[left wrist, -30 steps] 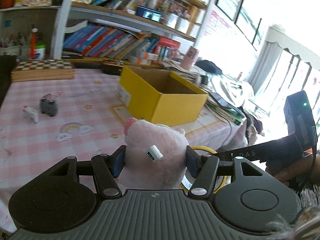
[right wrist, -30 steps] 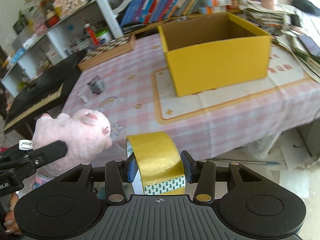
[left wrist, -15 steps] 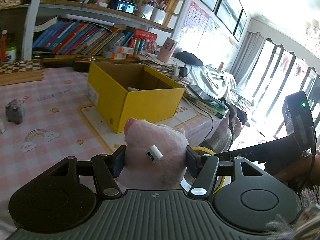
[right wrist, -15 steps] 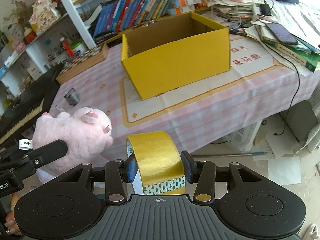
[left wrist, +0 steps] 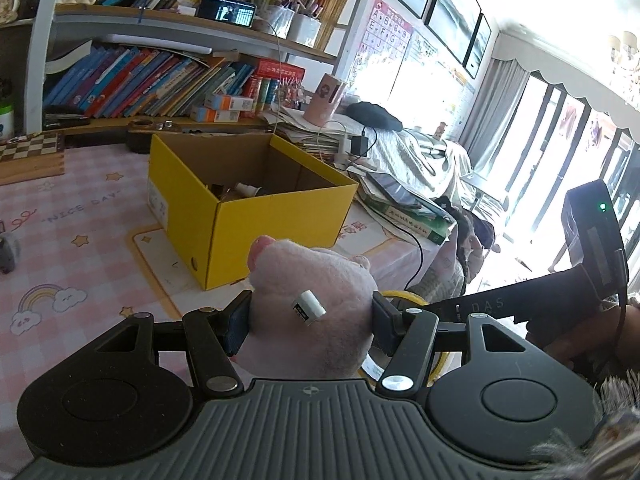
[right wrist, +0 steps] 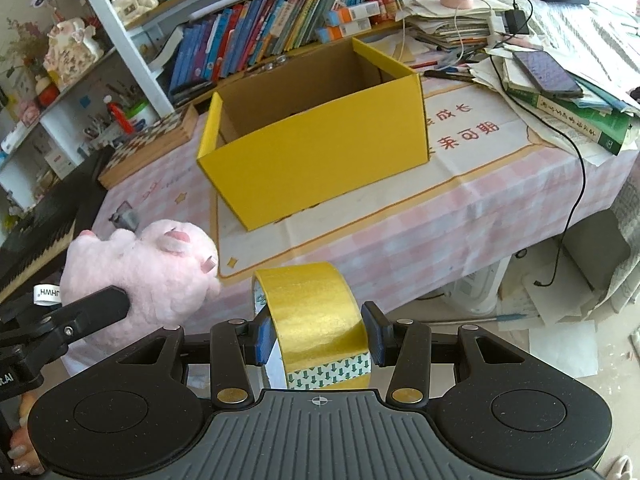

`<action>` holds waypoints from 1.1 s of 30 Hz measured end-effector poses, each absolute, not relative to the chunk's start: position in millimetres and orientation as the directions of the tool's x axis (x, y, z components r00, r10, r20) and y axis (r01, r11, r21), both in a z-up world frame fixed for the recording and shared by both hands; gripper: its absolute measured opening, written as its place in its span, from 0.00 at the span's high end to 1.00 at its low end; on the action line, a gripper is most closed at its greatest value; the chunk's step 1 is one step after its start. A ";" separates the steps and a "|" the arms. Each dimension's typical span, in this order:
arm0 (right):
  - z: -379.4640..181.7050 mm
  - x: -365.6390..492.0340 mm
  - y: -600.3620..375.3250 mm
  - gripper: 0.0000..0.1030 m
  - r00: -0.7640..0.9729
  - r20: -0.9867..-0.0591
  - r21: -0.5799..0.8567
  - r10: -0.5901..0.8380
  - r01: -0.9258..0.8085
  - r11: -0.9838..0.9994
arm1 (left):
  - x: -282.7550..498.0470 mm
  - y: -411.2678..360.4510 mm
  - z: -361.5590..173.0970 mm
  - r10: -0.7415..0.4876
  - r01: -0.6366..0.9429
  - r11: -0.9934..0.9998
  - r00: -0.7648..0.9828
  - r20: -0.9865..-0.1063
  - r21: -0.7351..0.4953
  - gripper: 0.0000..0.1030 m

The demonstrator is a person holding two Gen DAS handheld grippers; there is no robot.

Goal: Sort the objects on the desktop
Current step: 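Carry the pink plush and yellow tape roll in both tools over the yellow box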

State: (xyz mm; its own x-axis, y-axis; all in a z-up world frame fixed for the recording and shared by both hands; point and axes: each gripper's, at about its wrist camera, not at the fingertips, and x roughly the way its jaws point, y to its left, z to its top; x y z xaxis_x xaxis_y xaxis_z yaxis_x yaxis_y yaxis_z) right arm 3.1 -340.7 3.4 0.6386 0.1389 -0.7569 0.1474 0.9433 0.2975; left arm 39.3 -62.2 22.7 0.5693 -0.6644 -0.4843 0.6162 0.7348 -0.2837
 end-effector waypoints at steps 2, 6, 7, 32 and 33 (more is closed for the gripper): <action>3.8 6.9 -347.6 0.56 0.640 -0.755 0.300 0.143 0.143 0.943 | 42.3 -68.9 23.5 -0.664 0.616 0.735 0.570 -0.484 -0.282 0.44; 6.7 15.4 -361.6 0.56 0.645 -0.749 0.299 0.149 0.130 0.945 | 48.5 -82.7 26.7 -0.664 0.617 0.736 0.578 -0.475 -0.279 0.44; 7.8 17.9 -365.2 0.56 0.648 -0.747 0.299 0.150 0.126 0.946 | 50.4 -86.8 27.8 -0.664 0.617 0.737 0.581 -0.472 -0.278 0.44; 77.7 168.8 -434.0 0.56 0.784 -0.574 0.220 0.238 -0.133 0.966 | 156.7 -170.1 72.8 -0.547 0.526 0.834 0.755 -0.362 -0.164 0.44; 76.6 178.2 -433.6 0.56 0.782 -0.574 0.212 0.242 -0.144 0.967 | 162.8 -172.0 71.9 -0.534 0.515 0.843 0.761 -0.368 -0.157 0.44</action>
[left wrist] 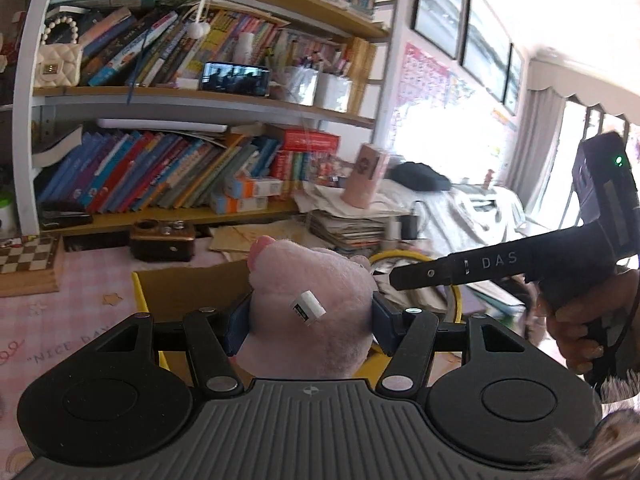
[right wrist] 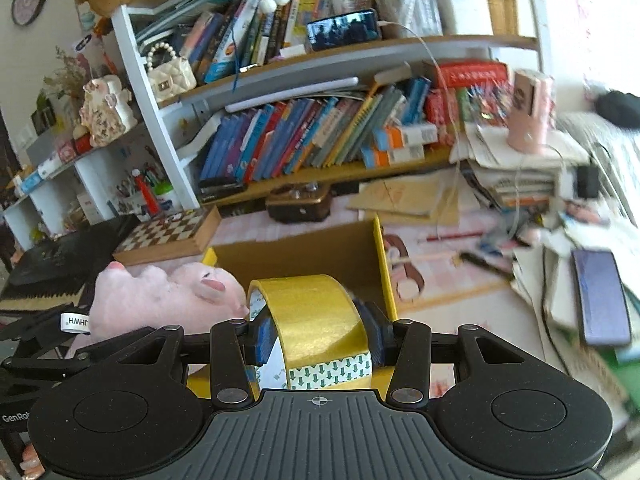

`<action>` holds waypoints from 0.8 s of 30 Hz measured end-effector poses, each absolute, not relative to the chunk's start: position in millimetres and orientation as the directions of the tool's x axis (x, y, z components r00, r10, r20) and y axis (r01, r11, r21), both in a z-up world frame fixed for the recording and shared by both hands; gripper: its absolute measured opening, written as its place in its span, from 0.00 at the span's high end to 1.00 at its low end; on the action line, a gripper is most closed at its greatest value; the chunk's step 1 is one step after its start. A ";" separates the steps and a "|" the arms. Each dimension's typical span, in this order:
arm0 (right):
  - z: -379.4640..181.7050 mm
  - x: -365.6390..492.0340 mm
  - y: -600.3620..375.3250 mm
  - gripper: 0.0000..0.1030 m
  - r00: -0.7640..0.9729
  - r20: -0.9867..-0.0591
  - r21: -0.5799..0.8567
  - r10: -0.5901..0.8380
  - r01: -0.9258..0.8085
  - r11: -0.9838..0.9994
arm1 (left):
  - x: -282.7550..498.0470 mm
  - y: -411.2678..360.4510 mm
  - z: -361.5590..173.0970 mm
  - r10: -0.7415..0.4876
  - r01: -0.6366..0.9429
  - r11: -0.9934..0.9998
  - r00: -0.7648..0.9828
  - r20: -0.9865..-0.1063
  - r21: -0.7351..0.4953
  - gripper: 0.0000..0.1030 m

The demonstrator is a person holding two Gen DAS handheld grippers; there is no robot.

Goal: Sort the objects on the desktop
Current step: 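Carry the pink plush and yellow tape roll in both tools over the yellow box, then lower both tools into the yellow box and open them, releasing plush and tape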

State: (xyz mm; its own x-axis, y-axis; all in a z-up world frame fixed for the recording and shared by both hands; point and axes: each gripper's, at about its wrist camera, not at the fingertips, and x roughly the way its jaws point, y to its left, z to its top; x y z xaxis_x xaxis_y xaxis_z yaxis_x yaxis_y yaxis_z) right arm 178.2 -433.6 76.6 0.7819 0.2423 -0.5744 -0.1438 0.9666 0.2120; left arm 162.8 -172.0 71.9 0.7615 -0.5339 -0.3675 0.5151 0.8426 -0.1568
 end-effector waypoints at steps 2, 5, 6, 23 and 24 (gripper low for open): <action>72.7 191.9 -435.0 0.56 0.773 -0.583 0.203 0.251 -0.160 0.966 | 174.9 -176.2 69.3 -0.509 0.495 0.857 0.771 -0.382 -0.144 0.44; 62.0 212.7 -432.4 0.57 0.753 -0.604 0.185 0.259 -0.184 0.965 | 193.3 -181.9 62.2 -0.477 0.466 0.874 0.778 -0.409 -0.133 0.44; 57.5 219.7 -431.0 0.56 0.745 -0.613 0.177 0.261 -0.192 0.965 | 197.6 -184.3 59.2 -0.468 0.459 0.879 0.778 -0.419 -0.131 0.44; -2.6 273.7 -400.9 0.58 0.643 -0.735 -0.043 0.214 -0.360 0.932 | 262.3 -210.1 17.5 -0.354 0.402 0.914 0.737 -0.576 -0.047 0.44; -4.3 274.5 -397.7 0.58 0.635 -0.743 -0.061 0.212 -0.380 0.923 | 264.4 -209.5 16.6 -0.348 0.395 0.918 0.738 -0.578 -0.048 0.44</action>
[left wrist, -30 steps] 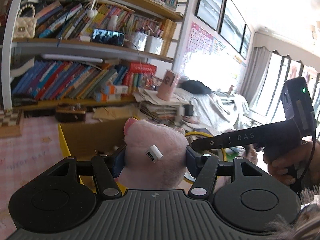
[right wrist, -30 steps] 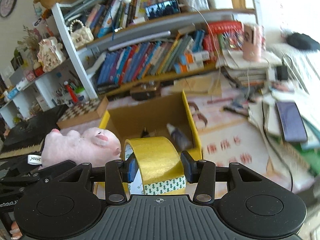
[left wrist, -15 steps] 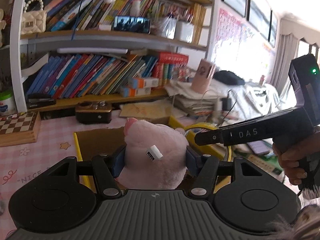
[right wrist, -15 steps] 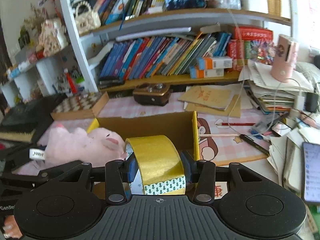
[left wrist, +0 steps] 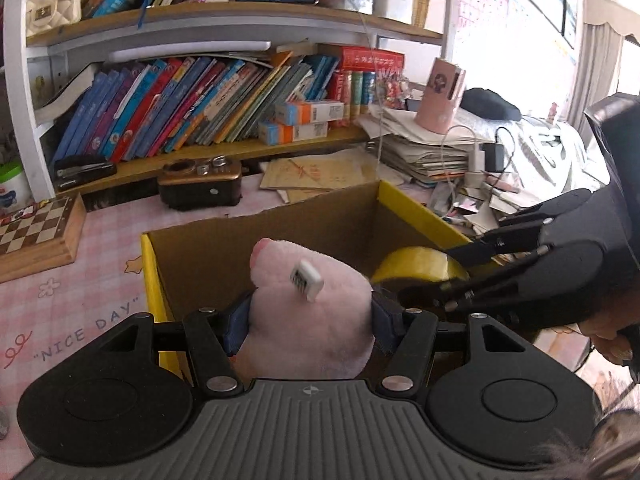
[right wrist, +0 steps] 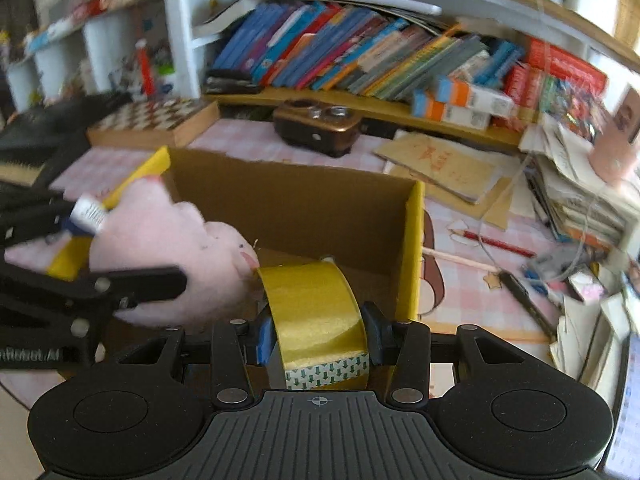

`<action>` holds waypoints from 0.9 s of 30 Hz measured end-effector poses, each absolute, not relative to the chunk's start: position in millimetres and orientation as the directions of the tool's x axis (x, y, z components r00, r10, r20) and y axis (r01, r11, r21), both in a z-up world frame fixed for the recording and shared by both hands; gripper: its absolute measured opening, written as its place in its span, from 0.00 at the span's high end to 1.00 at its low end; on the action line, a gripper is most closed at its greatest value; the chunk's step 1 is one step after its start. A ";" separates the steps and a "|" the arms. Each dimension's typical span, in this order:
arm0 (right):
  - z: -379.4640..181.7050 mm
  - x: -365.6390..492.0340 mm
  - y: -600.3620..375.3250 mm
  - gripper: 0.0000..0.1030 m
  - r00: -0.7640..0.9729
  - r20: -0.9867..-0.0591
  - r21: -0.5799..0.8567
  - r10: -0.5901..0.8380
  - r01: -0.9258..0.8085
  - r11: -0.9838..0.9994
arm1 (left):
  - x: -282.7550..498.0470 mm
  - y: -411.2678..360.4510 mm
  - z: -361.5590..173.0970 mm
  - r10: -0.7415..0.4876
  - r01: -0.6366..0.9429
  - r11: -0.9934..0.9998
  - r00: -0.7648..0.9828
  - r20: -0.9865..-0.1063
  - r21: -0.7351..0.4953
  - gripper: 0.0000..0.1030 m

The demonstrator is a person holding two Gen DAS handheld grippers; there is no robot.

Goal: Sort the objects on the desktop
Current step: 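Lower both tools into the yellow box and open them, releasing plush and tape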

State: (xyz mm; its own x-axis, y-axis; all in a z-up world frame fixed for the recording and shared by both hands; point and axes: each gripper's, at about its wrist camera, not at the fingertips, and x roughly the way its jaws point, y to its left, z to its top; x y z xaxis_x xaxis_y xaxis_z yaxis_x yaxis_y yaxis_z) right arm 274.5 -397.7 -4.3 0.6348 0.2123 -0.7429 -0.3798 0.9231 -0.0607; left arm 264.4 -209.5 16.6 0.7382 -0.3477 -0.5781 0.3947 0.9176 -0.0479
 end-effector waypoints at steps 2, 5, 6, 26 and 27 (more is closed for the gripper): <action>-7.7 276.5 -394.4 0.58 0.616 -0.756 -0.064 0.221 -0.406 0.912 | 267.9 -209.0 16.6 -0.337 0.383 0.922 0.739 -0.583 -0.048 0.44; -12.3 276.9 -385.4 0.59 0.602 -0.767 -0.097 0.221 -0.450 0.888 | 273.0 -211.3 16.6 -0.329 0.382 0.924 0.740 -0.587 -0.036 0.45; -13.9 277.1 -382.9 0.59 0.598 -0.770 -0.106 0.221 -0.462 0.881 | 274.4 -212.4 16.2 -0.326 0.382 0.923 0.738 -0.591 -0.031 0.45; 4.2 269.7 -385.7 0.43 0.670 -0.706 -0.125 0.228 -0.434 0.892 | 263.1 -209.0 40.7 -0.285 0.310 0.951 0.838 -0.466 -0.024 0.20; 7.6 267.6 -386.8 0.43 0.679 -0.697 -0.119 0.233 -0.429 0.895 | 260.6 -207.6 44.0 -0.281 0.303 0.953 0.843 -0.458 -0.027 0.19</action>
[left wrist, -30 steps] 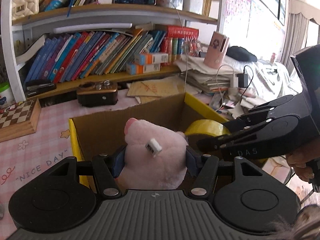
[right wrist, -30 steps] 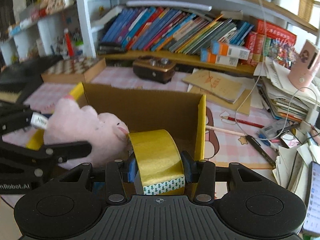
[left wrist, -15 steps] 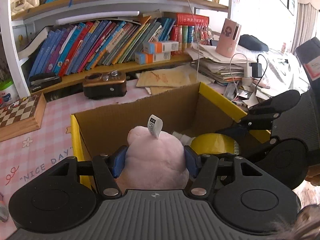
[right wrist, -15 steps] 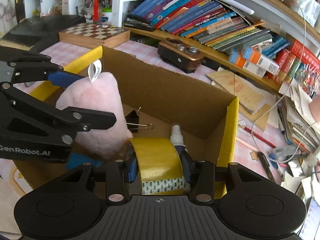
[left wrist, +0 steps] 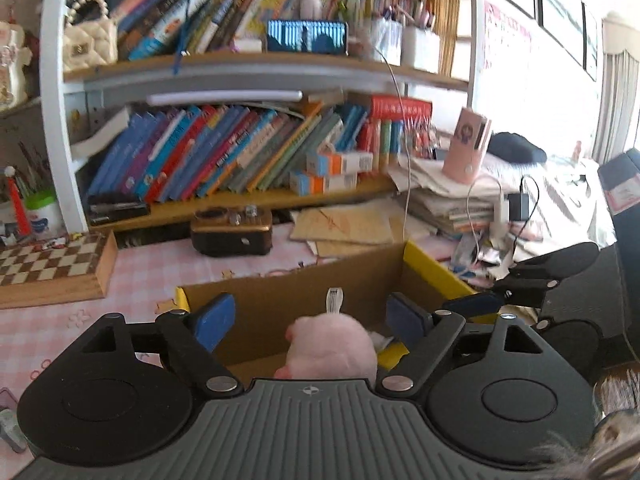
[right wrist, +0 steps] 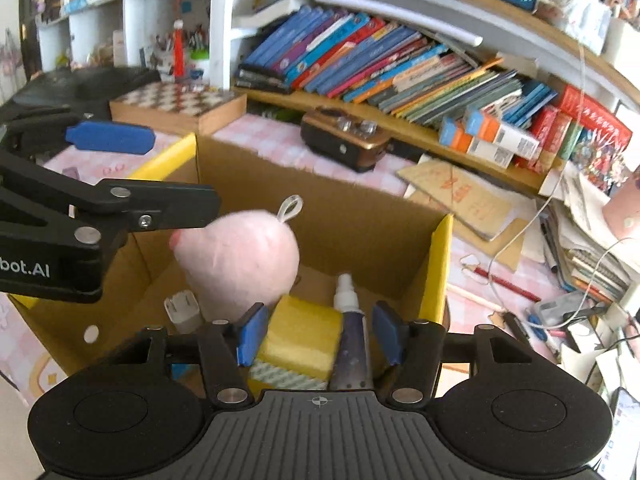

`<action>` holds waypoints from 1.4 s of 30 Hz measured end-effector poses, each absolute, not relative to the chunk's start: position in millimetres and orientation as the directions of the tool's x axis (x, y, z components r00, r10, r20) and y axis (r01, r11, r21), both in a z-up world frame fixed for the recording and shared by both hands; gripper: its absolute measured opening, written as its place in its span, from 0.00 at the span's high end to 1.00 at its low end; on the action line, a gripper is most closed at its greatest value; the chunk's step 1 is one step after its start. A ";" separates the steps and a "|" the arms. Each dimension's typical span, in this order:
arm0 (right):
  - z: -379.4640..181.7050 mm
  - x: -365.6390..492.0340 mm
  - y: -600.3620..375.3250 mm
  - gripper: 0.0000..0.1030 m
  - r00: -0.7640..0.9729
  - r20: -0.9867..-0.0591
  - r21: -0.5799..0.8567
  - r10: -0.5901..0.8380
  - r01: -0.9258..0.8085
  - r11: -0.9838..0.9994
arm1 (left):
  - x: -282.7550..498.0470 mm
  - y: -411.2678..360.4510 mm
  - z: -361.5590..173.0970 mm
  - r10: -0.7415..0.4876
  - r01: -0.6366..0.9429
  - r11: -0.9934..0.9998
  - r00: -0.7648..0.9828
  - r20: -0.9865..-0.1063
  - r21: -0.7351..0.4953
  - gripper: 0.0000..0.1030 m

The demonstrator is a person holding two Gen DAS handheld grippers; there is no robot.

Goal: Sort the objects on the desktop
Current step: 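Lower both tools into the yellow box and open them, releasing plush and tape, then lift both open tools out of the yellow box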

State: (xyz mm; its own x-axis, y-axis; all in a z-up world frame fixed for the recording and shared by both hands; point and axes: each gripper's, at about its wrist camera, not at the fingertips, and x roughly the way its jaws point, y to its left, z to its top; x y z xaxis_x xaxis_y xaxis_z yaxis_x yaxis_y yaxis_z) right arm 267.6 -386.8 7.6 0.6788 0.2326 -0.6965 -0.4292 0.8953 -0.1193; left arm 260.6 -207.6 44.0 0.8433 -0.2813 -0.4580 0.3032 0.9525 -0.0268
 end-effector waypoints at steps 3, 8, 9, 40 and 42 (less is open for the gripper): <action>18.1 260.8 -391.5 0.43 0.705 -0.667 -0.096 0.241 -0.403 0.910 | 249.8 -204.5 52.7 -0.278 0.291 0.956 0.859 -0.430 -0.037 0.17; 34.7 246.2 -400.0 0.43 0.738 -0.625 -0.055 0.253 -0.366 0.929 | 226.5 -196.6 67.8 -0.305 0.304 0.951 0.877 -0.372 -0.061 0.12; 37.5 242.8 -401.2 0.43 0.744 -0.619 -0.051 0.252 -0.359 0.932 | 222.3 -195.9 69.7 -0.309 0.308 0.949 0.878 -0.365 -0.062 0.11; 19.4 106.5 -385.1 0.43 0.765 -0.635 0.065 0.111 -0.091 0.994 | 96.1 -100.1 40.8 -0.241 0.220 0.971 0.859 -0.452 -0.099 0.01; 17.2 98.4 -377.0 0.43 0.759 -0.643 0.066 0.103 -0.079 0.995 | 89.8 -91.3 37.3 -0.243 0.220 0.970 0.852 -0.463 -0.103 0.01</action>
